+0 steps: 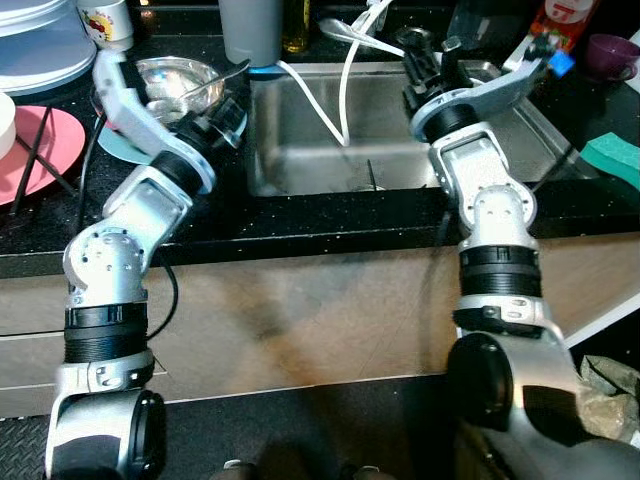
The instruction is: Kitchen organization
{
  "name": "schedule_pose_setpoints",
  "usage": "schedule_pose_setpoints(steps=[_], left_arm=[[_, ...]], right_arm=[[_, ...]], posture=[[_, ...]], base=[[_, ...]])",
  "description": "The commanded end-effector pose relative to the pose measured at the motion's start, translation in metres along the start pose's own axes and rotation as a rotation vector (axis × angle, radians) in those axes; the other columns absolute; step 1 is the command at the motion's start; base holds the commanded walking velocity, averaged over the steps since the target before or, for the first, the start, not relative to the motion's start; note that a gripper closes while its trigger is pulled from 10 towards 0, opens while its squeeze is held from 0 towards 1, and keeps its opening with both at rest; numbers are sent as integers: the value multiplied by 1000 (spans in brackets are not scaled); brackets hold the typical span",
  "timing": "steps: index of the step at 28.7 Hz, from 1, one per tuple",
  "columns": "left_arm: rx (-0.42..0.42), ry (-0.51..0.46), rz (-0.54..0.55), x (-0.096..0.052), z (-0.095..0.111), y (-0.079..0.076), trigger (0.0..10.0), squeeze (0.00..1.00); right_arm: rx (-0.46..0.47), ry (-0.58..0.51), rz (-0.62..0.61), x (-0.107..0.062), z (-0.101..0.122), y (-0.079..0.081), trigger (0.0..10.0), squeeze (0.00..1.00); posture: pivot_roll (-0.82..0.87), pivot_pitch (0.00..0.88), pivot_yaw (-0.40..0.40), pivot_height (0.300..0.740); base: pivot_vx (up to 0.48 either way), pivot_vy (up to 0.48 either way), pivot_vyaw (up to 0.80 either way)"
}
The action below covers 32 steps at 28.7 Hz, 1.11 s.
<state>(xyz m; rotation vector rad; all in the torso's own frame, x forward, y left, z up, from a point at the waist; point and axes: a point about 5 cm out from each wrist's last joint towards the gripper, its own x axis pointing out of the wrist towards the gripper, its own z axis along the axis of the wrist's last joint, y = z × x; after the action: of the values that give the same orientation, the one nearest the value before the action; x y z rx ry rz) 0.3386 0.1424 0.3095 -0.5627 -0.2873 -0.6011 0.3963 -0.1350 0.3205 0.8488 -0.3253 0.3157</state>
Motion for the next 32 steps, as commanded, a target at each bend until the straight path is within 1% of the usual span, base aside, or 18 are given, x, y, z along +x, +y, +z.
schedule_pose_setpoints(steps=[1, 2, 3, 4, 5, 7, 8, 10, 12, 13, 15, 17, 18, 20, 24, 25, 29, 32], left_arm=[[77, 2, -33, 1, 1, -6, 10000, 0], [154, 27, -64, 3, -1, -11, 10000, 0], [182, 39, -76, 3, -2, -13, 10000, 0], [219, 53, -90, 4, -4, -15, 10000, 0], [248, 64, -99, 5, -5, -16, 10000, 0], [336, 90, -90, 6, -9, -15, 10000, 0], [336, 90, -90, 6, -9, -15, 10000, 0], [418, 115, -80, 6, -13, -12, 10000, 0], [502, 146, -66, 5, -18, -6, 10000, 0], [542, 164, -64, 3, -22, -2, 10000, 0], [593, 185, -63, 1, -27, 2, 10000, 0], [623, 197, -56, 0, -30, 7, 10000, 0], [670, 223, -48, -2, -34, 13, 10000, 0], [674, 228, -35, -2, -36, 18, 10000, 0], [646, 225, -20, -2, -38, 21, 10000, 0], [651, 227, -18, -2, -38, 23, 10000, 0], [661, 227, -20, -2, -39, 24, 10000, 0], [670, 221, -23, -1, -39, 26, 10000, 0]], right_arm=[[-192, 32, -76, -1, -9, -11, 941, 0], [-462, 88, -104, -3, -20, -18, 4549, 0], [-529, 105, -96, -4, -25, -19, 6196, 0], [-570, 125, -93, -4, -30, -21, 10000, 0], [-600, 140, -89, -5, -35, -23, 10000, 0], [-667, 205, -71, -8, -49, -26, 10000, 0], [-667, 205, -71, -8, -49, -26, 10000, 0], [-722, 244, -50, -10, -59, -28, 10000, 0], [-781, 312, -8, -14, -76, -31, 10000, 0], [-797, 345, 8, -17, -86, -32, 10000, 0], [-817, 381, 30, -19, -97, -33, 10000, 0], [-835, 397, 45, -19, -102, -32, 10000, 0], [-845, 420, 65, -19, -107, -31, 10000, 0], [-863, 426, 80, -19, -110, -28, 10000, 0], [-863, 426, 93, -16, -111, -23, 10000, 0], [-865, 420, 100, -13, -110, -20, 10000, 0], [-866, 413, 104, -11, -108, -18, 10000, 0], [-874, 401, 105, -5, -103, -15, 10000, 0]], posture=[[24, 116, -5, 740], [22, 114, -3, 740], [22, 114, -3, 740], [23, 113, -3, 740], [25, 114, -4, 740], [25, 112, -3, 740], [25, 112, -3, 740], [26, 115, -2, 740], [25, 122, -1, 740], [25, 122, -1, 740], [26, 128, -3, 740], [26, 128, -3, 740], [27, 133, -4, 740], [27, 133, -5, 740], [24, 134, -6, 740], [23, 136, -7, 740], [21, 138, -6, 740], [20, 142, -10, 740]], base=[[0, 0, 0], [0, 0, 0], [0, 0, 0], [0, 0, 0], [0, 0, 0], [0, 0, 0], [0, 0, 0], [0, 0, 0], [0, 0, 0], [0, 0, 0], [0, 0, 0], [0, 0, 0], [0, 0, 0], [0, 0, 0], [0, 0, 0], [0, 0, 0], [0, 0, 0], [0, 0, 0]])
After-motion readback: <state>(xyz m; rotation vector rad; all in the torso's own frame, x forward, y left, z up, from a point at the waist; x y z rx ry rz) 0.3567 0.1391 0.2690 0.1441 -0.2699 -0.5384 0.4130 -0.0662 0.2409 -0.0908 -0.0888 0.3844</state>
